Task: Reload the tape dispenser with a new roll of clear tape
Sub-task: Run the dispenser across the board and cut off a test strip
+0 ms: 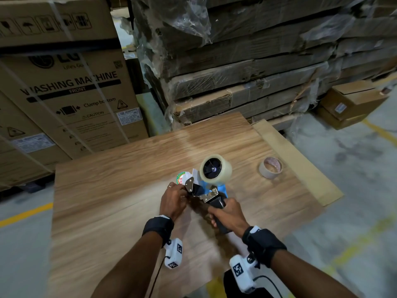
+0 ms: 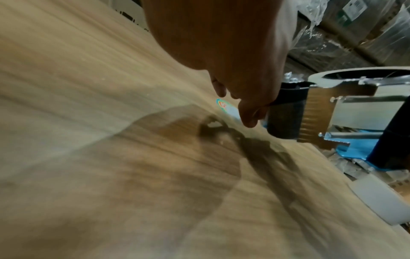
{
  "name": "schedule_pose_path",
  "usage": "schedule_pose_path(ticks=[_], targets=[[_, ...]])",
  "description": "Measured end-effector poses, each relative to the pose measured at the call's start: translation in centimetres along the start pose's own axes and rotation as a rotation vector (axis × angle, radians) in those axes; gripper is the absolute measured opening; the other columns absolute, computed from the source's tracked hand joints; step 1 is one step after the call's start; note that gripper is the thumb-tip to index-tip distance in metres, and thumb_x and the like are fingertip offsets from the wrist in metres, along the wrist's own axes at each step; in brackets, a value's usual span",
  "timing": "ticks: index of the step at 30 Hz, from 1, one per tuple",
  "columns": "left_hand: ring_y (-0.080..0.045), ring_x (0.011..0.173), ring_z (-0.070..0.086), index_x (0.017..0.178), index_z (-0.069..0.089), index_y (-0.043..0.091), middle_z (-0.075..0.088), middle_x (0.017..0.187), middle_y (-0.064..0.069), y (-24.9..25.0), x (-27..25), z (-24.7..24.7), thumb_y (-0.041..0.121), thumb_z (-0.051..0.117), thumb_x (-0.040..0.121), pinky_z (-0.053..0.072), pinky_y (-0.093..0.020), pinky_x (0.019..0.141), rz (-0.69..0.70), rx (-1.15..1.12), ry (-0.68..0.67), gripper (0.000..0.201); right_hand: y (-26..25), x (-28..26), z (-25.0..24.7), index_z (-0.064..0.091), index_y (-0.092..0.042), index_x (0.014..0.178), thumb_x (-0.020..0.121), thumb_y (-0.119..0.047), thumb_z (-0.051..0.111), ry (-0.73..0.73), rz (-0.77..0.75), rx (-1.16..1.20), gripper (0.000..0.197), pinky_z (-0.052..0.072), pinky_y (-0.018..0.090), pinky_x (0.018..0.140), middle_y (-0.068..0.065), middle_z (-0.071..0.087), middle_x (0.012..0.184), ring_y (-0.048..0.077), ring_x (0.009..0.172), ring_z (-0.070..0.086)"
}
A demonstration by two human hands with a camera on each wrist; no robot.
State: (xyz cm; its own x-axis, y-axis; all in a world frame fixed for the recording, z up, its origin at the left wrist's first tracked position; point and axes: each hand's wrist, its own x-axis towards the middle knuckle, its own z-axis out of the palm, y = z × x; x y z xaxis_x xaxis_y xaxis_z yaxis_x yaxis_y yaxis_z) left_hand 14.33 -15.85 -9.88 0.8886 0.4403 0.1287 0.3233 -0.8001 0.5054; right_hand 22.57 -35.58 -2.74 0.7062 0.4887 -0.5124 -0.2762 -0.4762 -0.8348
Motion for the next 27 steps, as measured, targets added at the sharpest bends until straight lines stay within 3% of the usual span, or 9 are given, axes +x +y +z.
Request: schedule_pose_path(ticks=[5, 8, 13, 16, 18, 21, 25, 27], targets=[[-0.023, 0.081, 0.047, 0.065, 0.067, 0.017, 0.065, 0.074, 0.006, -1.0, -1.2, 1.0, 0.005, 0.06, 0.063, 0.037, -0.027, 0.055, 0.01, -0.016, -0.012, 0.013, 1.9, -0.8, 1.2, 0.065, -0.012, 0.061, 0.081, -0.018, 0.08, 0.045, -0.062, -0.048, 0.026, 0.05, 0.027, 0.044, 0.007, 0.067, 0.054, 0.019, 0.043, 0.058], [-0.021, 0.083, 0.047, 0.07, 0.069, 0.021, 0.068, 0.077, 0.01, -1.5, -1.7, 1.2, -0.001, 0.063, 0.064, 0.035, -0.025, 0.057, 0.007, -0.031, -0.02, 0.023, 3.1, -1.2, 1.8, 0.064, -0.005, 0.064, 0.081, -0.022, 0.079, 0.078, -0.082, -0.064, 0.029, 0.053, 0.032, 0.044, 0.019, 0.067, 0.056, 0.021, 0.044, 0.059], [-0.024, 0.089, 0.049, 0.077, 0.074, 0.024, 0.072, 0.093, 0.014, -2.8, -1.6, 0.8, 0.003, 0.062, 0.069, 0.042, -0.029, 0.062, 0.15, 0.055, -0.07, 0.025, 5.1, -1.4, 2.9, 0.061, -0.003, 0.067, 0.08, -0.032, 0.08, 0.143, -0.104, -0.079, 0.037, 0.055, 0.041, 0.045, 0.015, 0.067, 0.054, 0.023, 0.042, 0.061], [-0.03, 0.099, 0.053, 0.083, 0.076, 0.026, 0.07, 0.116, 0.012, -3.3, -2.1, 0.2, 0.02, 0.056, 0.075, 0.047, -0.037, 0.072, 0.225, 0.179, -0.142, 0.022, 5.5, -1.7, 3.3, 0.058, -0.009, 0.067, 0.079, -0.039, 0.081, 0.158, -0.151, -0.126, 0.039, 0.054, 0.039, 0.044, 0.016, 0.068, 0.059, 0.022, 0.044, 0.062], [-0.033, 0.114, 0.053, 0.095, 0.075, 0.033, 0.059, 0.139, 0.011, -3.6, -2.8, -0.1, 0.034, 0.054, 0.08, 0.045, -0.04, 0.082, 0.188, 0.29, -0.199, 0.026, 5.8, -1.9, 3.5, 0.059, -0.013, 0.067, 0.079, -0.041, 0.08, 0.177, -0.203, -0.19, 0.037, 0.055, 0.038, 0.051, 0.006, 0.068, 0.058, 0.014, 0.049, 0.06], [-0.035, 0.132, 0.042, 0.111, 0.069, 0.044, 0.041, 0.156, 0.004, -4.2, -4.3, 0.2, 0.044, 0.052, 0.087, 0.033, -0.049, 0.1, 0.092, 0.306, -0.244, 0.029, 6.3, -2.3, 4.1, 0.06, -0.019, 0.07, 0.084, -0.042, 0.075, 0.191, -0.233, -0.281, 0.031, 0.053, 0.034, 0.061, -0.006, 0.066, 0.062, 0.006, 0.058, 0.057], [-0.039, 0.144, 0.027, 0.119, 0.063, 0.047, 0.022, 0.165, -0.004, -4.3, -5.1, 0.0, 0.048, 0.04, 0.086, 0.021, -0.055, 0.108, 0.015, 0.264, -0.283, 0.041, 7.7, -3.3, 5.1, 0.065, -0.022, 0.097, 0.092, -0.054, 0.062, 0.19, -0.302, -0.465, 0.032, 0.051, 0.035, 0.068, -0.001, 0.075, 0.091, 0.019, 0.081, 0.068], [-0.036, 0.149, 0.016, 0.127, 0.058, 0.05, 0.01, 0.168, -0.001, -4.1, -5.1, -0.3, 0.049, 0.037, 0.088, 0.015, -0.058, 0.109, -0.014, 0.283, -0.364, 0.044, 8.0, -3.9, 5.5, 0.064, -0.021, 0.105, 0.095, -0.048, 0.059, 0.191, -0.311, -0.495, 0.029, 0.047, 0.031, 0.067, 0.004, 0.074, 0.096, 0.024, 0.085, 0.068]])
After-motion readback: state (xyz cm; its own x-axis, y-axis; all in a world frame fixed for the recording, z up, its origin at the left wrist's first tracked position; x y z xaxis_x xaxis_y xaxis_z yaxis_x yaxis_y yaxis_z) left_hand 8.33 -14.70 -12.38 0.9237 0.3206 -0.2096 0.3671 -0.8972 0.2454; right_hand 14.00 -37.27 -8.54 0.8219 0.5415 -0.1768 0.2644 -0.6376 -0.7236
